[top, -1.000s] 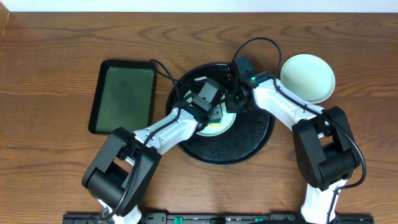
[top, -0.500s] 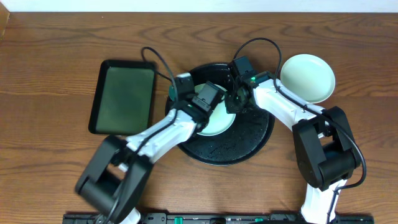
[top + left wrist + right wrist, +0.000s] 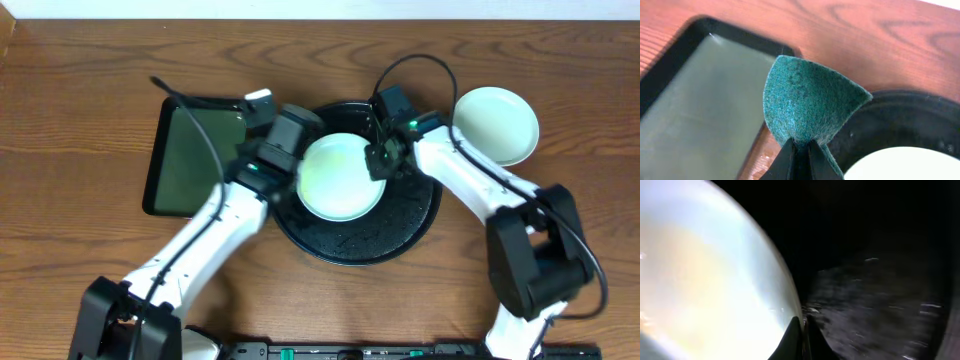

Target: Clean dirty plates on tray and stack at the side

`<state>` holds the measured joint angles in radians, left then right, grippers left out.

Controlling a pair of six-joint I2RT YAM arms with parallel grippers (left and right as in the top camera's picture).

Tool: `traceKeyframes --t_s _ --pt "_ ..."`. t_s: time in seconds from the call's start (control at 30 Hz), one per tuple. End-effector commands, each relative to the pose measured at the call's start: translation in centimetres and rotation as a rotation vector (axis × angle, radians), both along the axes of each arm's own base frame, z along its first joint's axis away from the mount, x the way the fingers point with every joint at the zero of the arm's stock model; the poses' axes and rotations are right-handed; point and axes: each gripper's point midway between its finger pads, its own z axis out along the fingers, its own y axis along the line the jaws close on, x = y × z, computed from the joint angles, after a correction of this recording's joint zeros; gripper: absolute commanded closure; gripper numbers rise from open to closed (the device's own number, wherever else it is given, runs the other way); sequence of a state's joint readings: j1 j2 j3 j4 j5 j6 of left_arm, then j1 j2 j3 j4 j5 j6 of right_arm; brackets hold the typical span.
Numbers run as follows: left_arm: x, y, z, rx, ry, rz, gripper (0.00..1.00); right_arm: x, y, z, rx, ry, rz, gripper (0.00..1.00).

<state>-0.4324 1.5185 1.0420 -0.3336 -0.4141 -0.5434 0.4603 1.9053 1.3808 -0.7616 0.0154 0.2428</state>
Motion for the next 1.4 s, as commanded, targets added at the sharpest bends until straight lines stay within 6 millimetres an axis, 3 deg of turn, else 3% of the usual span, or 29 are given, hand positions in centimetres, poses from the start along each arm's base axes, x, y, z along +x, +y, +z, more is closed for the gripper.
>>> traceKeyframes --t_s 0.0,0.1,0.27,0.5,0.77,1.03,1.17,1.3,1.37 --pt "0.2 -0.6 -1.4 -0.184 0.105 -0.179 0.92 2.1 -1.0 6.6 -0.151 -0.219 0.075 0.99" --pt "0.6 1.8 -1.5 -0.306 0.125 -0.156 0.92 2.3 -1.4 9.8 -0.286 -0.326 0.167 0.99" --pt "0.7 7.9 -2.0 -0.328 0.132 -0.003 0.92 2.6 -2.2 13.8 -0.564 -0.481 0.245 0.99" --pt "-0.2 12.7 -2.5 -0.338 0.152 0.124 0.92 2.7 0.0 17.9 -0.861 -0.628 0.399 0.99" --pt "-0.4 13.4 -2.7 -0.340 0.159 0.143 0.92 2.8 3.3 21.8 -1.079 -0.740 0.570 0.99" --pt "-0.5 13.4 -2.7 -0.339 0.160 0.144 0.92 3.0 4.7 25.9 -1.201 -0.834 0.547 0.99" --pt "-0.5 13.4 -2.7 -0.339 0.160 0.144 0.92 2.7 5.0 24.9 -1.144 -0.839 0.537 0.99" --pt "-0.5 13.4 -2.7 -0.340 0.161 0.144 0.92 0.4 7.0 17.1 -0.936 -0.645 0.888 0.99" --pt "-0.5 13.4 -2.7 -0.340 0.161 0.144 0.92 0.5 6.5 15.9 -0.900 -0.608 0.869 0.99"
